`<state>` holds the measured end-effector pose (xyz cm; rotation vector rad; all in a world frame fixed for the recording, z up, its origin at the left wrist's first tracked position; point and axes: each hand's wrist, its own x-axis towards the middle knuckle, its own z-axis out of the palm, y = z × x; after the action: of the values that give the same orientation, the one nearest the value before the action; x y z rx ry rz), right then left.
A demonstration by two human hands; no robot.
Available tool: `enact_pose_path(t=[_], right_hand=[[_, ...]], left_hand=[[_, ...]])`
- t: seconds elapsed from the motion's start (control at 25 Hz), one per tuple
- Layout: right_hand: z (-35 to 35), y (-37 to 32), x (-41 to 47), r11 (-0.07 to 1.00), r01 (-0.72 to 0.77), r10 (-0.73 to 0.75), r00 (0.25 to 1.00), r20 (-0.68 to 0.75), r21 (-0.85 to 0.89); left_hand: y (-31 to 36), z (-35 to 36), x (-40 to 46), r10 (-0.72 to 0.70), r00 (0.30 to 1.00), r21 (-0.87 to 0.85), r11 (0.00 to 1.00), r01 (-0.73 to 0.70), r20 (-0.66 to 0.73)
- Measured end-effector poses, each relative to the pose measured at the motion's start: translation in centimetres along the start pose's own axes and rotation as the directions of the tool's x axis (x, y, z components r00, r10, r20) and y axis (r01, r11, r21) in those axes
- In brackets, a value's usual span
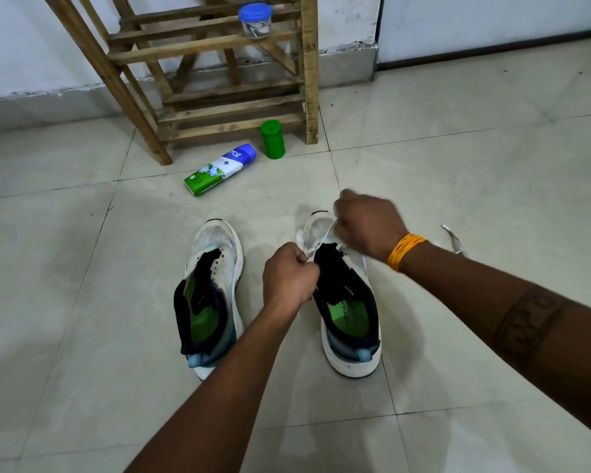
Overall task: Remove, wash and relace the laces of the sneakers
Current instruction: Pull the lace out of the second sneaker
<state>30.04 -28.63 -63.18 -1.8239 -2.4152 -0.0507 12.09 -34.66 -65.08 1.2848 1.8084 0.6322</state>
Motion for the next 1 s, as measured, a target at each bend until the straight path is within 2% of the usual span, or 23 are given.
enact_pose_path(t=[0.08,0.12,0.16,0.24,0.32,0.36,0.4,0.44,0.48,0.52,0.6,0.64,0.68,0.72,0.8,0.88,1.0], right_hand=[[-0.5,2.7,0.7,0.947,-0.322,0.322,0.946,-0.023,0.004],[-0.6,3.3,0.6,0.934,-0.356,0.356,0.934,-0.016,-0.016],[-0.7,3.1,0.2,0.948,-0.317,0.317,0.948,-0.013,-0.023],[-1.1,1.2,-0.9,0.997,-0.071,0.072,0.997,-0.02,0.038],[-0.6,-1.2,-2.1,0.97,0.236,-0.236,0.972,0.002,0.057],[-0.1,-1.9,-2.2,0.941,0.338,-0.339,0.941,0.029,0.035],[0.4,-2.1,-2.1,0.927,0.376,-0.376,0.926,0.044,0.007],[0.7,-1.8,-1.8,0.941,0.339,-0.338,0.94,0.036,-0.015],[0.8,-1.3,-1.3,0.972,0.234,-0.233,0.972,0.01,-0.029],[0.9,-0.5,-0.9,0.996,0.079,-0.08,0.996,-0.033,-0.036],[0.7,1.3,-0.4,0.976,-0.217,0.214,0.973,-0.081,-0.029],[0.6,1.7,-0.3,0.96,-0.28,0.278,0.958,-0.076,-0.015],[0.5,1.5,-0.5,0.961,-0.277,0.276,0.958,-0.073,0.001],[0.4,0.8,-0.8,0.976,-0.217,0.217,0.973,-0.072,0.015],[0.5,-1.2,-1.6,1.0,0.007,-0.007,0.999,-0.038,0.0],[0.8,-2.5,-2.1,0.976,0.218,-0.217,0.975,0.049,-0.022],[0.8,-1.8,-1.5,0.957,0.289,-0.284,0.952,0.111,-0.022]], left_hand=[[0.1,0.1,-0.1,-0.007,1.0,-0.017,1.0,0.008,0.001],[0.2,0.1,-0.2,-0.01,1.0,-0.022,1.0,0.01,0.0],[0.2,0.2,-0.2,-0.01,1.0,-0.02,1.0,0.01,0.0],[0.1,0.2,0.0,-0.001,1.0,-0.018,1.0,0.001,0.003],[0.1,0.3,0.2,0.006,1.0,-0.006,1.0,-0.006,0.005],[0.1,0.3,0.2,0.004,1.0,-0.002,1.0,-0.004,0.003],[0.1,0.3,0.2,0.0,1.0,-0.006,1.0,0.0,-0.001],[0.0,0.4,0.1,-0.003,1.0,-0.014,1.0,0.003,-0.006],[-0.1,0.5,0.1,-0.004,1.0,-0.02,1.0,0.004,-0.011],[-0.2,0.5,0.0,-0.006,1.0,-0.022,1.0,0.006,-0.014],[0.0,0.6,0.1,-0.009,1.0,-0.033,0.999,0.009,-0.012],[0.1,0.8,0.1,-0.01,1.0,-0.037,0.999,0.009,-0.012],[0.2,0.9,0.1,-0.007,1.0,-0.028,1.0,0.006,-0.012],[0.4,0.9,0.1,0.0,1.0,-0.009,1.0,0.0,-0.008],[0.7,1.0,0.1,0.013,1.0,0.021,1.0,-0.013,0.006],[0.6,0.9,0.3,0.004,1.0,0.024,1.0,-0.004,0.009],[0.3,0.9,0.3,-0.016,1.0,0.007,1.0,0.016,-0.002]])
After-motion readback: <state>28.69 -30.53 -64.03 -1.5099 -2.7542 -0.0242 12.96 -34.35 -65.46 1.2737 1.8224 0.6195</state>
